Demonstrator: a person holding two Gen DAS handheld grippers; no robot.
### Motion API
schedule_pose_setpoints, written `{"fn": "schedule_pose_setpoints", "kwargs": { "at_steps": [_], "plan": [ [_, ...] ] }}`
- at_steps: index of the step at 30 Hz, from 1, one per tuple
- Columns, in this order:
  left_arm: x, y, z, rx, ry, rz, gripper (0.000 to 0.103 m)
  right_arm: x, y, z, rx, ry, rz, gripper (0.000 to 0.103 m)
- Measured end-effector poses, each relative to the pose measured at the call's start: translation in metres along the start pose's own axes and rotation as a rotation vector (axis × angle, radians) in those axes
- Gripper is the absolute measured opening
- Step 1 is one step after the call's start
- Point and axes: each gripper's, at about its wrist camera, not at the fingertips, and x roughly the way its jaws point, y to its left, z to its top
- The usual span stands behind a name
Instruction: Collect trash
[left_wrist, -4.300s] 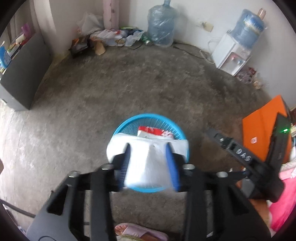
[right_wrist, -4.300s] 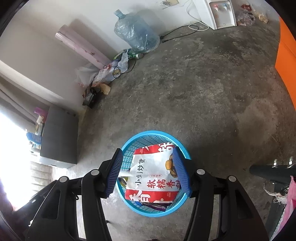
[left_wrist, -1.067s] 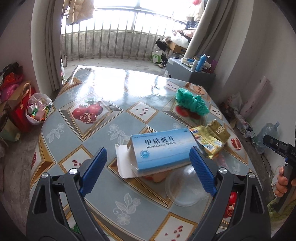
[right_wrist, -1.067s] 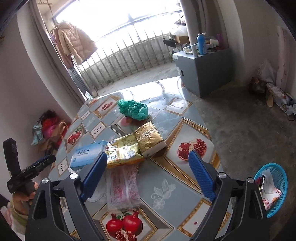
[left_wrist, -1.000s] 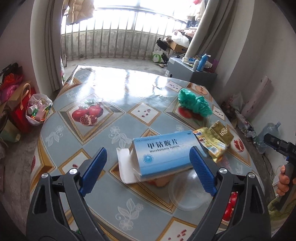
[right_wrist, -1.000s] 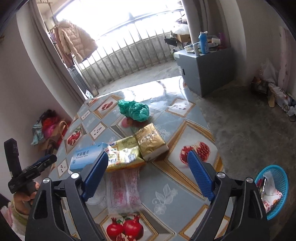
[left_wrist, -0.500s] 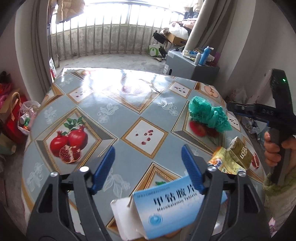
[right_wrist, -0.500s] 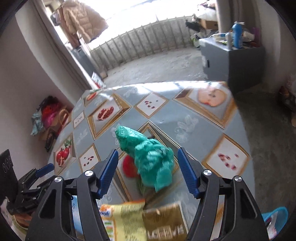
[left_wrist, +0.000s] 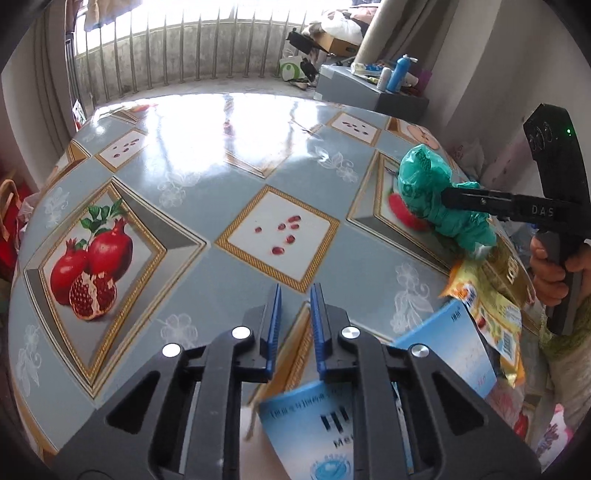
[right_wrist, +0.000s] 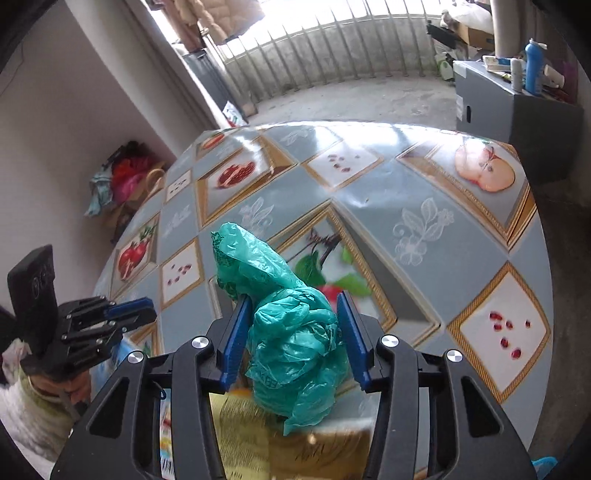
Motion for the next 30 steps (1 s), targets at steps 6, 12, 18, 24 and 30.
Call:
{"fn": "schedule_pose_setpoints", "kwargs": {
  "at_steps": [6, 12, 18, 24, 30],
  "plan": [
    [-0.016, 0.0, -0.022, -0.032, 0.031, -0.028, 0.014, -0.022, 0.014, -0.04, 0.019, 0.015, 0.022, 0.046],
    [-0.037, 0.001, -0.05, -0.077, 0.053, -0.031, 0.014, -0.042, 0.025, -0.078, 0.07, 0.013, 0.017, 0.046],
    [-0.054, -0.004, -0.075, -0.119, 0.057, -0.04, 0.014, -0.053, 0.041, -0.103, 0.087, -0.006, -0.011, 0.047],
    [-0.089, -0.007, -0.084, -0.133, -0.058, -0.016, 0.033, -0.077, 0.041, -0.105, 0.125, -0.054, -0.04, 0.052],
    [-0.148, -0.033, -0.104, -0.028, -0.187, -0.096, 0.057, -0.14, 0.052, -0.128, 0.12, -0.189, -0.032, 0.06]
  ]
}}
